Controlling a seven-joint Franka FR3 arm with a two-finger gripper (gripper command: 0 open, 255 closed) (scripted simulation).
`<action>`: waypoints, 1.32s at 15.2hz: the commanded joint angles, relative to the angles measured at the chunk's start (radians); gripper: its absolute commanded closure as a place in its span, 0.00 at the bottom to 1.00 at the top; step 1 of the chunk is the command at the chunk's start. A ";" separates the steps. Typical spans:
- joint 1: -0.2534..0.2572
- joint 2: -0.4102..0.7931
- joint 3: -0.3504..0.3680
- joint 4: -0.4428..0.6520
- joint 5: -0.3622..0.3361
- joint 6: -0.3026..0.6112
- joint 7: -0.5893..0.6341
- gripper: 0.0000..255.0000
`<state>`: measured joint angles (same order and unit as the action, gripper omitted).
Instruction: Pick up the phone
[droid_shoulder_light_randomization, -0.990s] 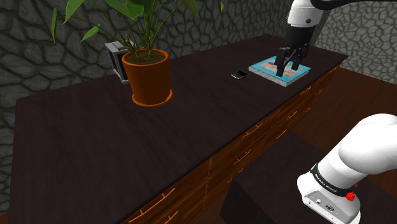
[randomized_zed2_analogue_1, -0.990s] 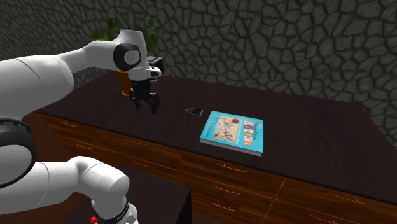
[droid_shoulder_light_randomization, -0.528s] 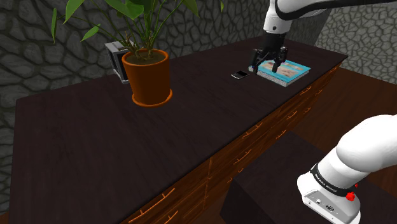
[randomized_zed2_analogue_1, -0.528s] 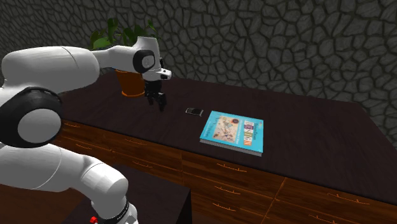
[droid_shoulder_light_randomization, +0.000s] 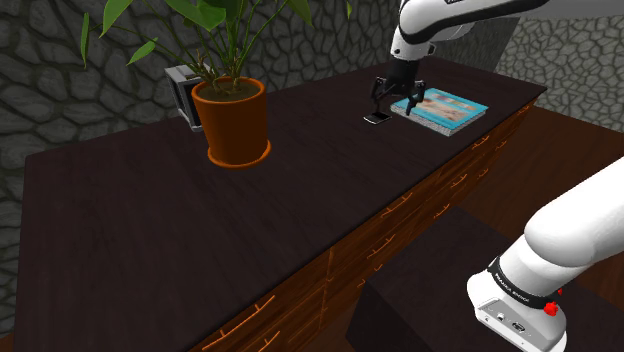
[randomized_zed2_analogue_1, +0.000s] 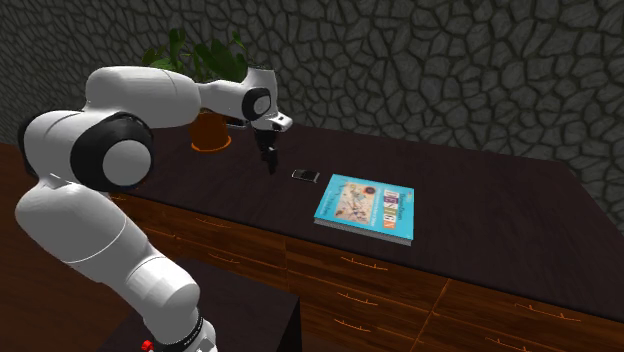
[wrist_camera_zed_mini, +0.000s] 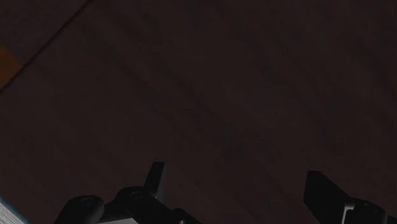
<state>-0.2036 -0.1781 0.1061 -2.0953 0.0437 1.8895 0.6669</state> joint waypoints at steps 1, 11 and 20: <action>-0.014 0.070 0.000 0.055 -0.001 0.026 0.084 0.00; -0.073 0.361 -0.064 0.289 0.001 0.134 0.418 0.00; -0.078 0.420 -0.074 0.253 0.005 0.236 0.447 0.00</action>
<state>-0.2815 0.2348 0.0321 -1.8295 0.0480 2.1043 1.1156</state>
